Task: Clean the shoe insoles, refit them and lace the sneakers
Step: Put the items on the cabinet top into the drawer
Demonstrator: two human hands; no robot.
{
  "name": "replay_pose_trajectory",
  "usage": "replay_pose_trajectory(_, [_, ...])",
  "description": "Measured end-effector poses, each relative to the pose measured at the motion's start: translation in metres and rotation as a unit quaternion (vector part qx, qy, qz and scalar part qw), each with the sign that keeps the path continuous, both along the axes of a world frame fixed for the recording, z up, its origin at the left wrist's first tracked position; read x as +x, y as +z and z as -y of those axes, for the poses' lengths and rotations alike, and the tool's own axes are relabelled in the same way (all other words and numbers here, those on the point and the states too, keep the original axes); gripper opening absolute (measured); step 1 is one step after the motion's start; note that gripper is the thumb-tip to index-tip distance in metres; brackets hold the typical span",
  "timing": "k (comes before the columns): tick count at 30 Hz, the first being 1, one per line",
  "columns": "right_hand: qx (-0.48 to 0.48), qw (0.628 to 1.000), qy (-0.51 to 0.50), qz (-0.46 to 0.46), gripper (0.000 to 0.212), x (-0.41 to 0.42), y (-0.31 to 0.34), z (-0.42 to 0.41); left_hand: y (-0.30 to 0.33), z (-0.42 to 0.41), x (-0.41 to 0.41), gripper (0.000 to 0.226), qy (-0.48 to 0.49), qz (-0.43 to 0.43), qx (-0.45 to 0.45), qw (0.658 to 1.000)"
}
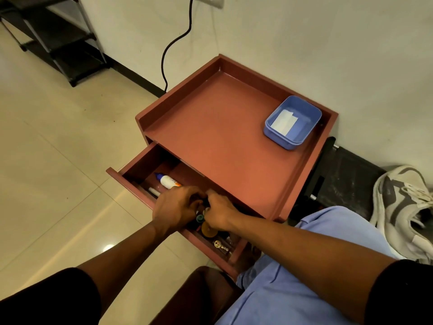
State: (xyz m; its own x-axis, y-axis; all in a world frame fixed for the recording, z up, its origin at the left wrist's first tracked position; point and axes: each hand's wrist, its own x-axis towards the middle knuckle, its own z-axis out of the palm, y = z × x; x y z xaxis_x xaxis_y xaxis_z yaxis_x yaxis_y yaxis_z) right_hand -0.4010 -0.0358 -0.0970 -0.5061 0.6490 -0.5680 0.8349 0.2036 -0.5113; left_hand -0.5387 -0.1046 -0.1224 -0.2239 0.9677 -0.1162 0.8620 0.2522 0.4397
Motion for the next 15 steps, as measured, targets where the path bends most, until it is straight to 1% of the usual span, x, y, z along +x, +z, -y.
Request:
replay_pose_trajectory(3, [0.015, 0.998, -0.047, -0.039, 0.024, -0.002, -0.004, 0.002, 0.000, -0.001, -0.001, 0.022, 0.017, 0.047, -0.004, 0.999])
replay_pose_trajectory(5, [0.013, 0.996, -0.081, -0.046, 0.021, -0.001, -0.007, 0.000, -0.001, -0.003, -0.002, 0.029, 0.026, 0.067, -0.008, 0.997])
replay_pose_trajectory(7, [0.009, 0.995, -0.093, -0.039, 0.019, 0.000, -0.008, -0.002, -0.001, -0.003, -0.002, 0.038, 0.028, 0.067, -0.016, 0.997])
replay_pose_trajectory(9, [0.018, 0.998, -0.065, -0.016, 0.017, 0.004, -0.010, -0.003, -0.002, -0.002, -0.001, 0.044, 0.021, 0.044, -0.021, 0.999])
replay_pose_trajectory(11, [0.044, 0.999, -0.020, 0.010, 0.023, 0.005, -0.008, -0.001, -0.003, 0.000, 0.000, 0.048, 0.013, 0.001, -0.023, 1.000])
replay_pose_trajectory(13, [0.069, 0.995, 0.039, 0.056, 0.028, 0.009, -0.003, 0.001, -0.003, 0.001, 0.002, 0.049, 0.001, -0.028, -0.017, 0.999])
replay_pose_trajectory(15, [0.090, 0.982, 0.118, 0.114, 0.030, 0.014, -0.004, 0.000, -0.004, 0.001, 0.002, 0.045, -0.008, -0.044, -0.018, 0.999])
